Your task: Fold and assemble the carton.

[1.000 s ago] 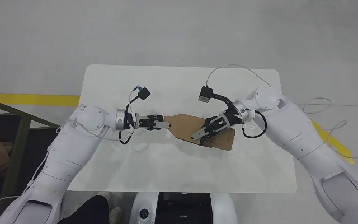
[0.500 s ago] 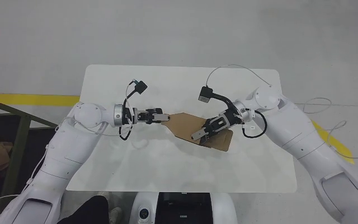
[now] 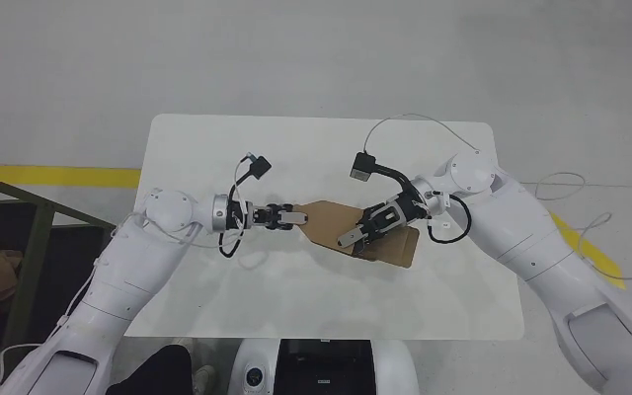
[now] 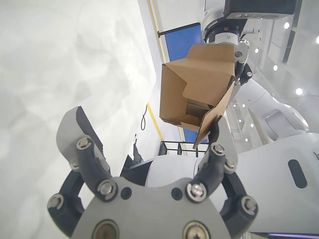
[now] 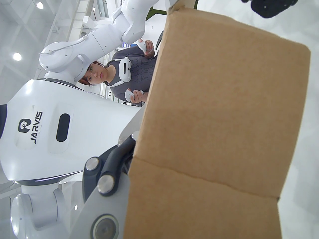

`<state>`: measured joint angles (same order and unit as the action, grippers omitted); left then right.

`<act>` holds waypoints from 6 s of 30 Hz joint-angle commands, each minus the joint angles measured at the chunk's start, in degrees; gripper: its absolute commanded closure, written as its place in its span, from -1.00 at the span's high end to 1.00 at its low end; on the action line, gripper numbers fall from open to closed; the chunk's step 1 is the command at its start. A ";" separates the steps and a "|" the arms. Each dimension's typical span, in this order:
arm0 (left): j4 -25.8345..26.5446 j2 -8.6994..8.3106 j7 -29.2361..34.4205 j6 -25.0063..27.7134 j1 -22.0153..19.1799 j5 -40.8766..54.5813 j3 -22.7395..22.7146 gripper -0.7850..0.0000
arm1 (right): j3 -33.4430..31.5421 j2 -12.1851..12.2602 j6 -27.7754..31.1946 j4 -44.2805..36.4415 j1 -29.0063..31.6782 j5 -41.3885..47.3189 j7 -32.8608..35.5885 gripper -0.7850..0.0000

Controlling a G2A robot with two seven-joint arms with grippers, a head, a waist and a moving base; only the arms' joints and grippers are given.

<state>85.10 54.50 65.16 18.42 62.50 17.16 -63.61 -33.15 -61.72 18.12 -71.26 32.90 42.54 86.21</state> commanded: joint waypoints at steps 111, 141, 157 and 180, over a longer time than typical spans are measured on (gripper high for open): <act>1.89 0.93 6.26 -1.00 3.10 12.29 -3.42 1.00 | -9.29 -3.72 1.77 -6.34 7.43 2.38 -1.81 -1.00; 0.70 1.35 5.35 0.79 1.36 13.02 -4.24 1.00 | -9.29 -3.72 1.77 -6.34 7.43 2.38 -1.81 -1.00; 0.74 0.82 8.70 -0.19 2.27 12.17 -5.59 1.00 | -9.29 -3.72 1.77 -6.34 7.43 2.38 -1.81 -1.00; -1.15 2.29 12.13 0.49 -2.46 14.70 -0.03 1.00 | -9.29 -3.72 1.77 -6.34 7.43 2.38 -1.81 -1.00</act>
<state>83.95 56.75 77.25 18.83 60.15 31.77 -63.75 -42.44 -65.44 19.89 -77.60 40.33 44.92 84.41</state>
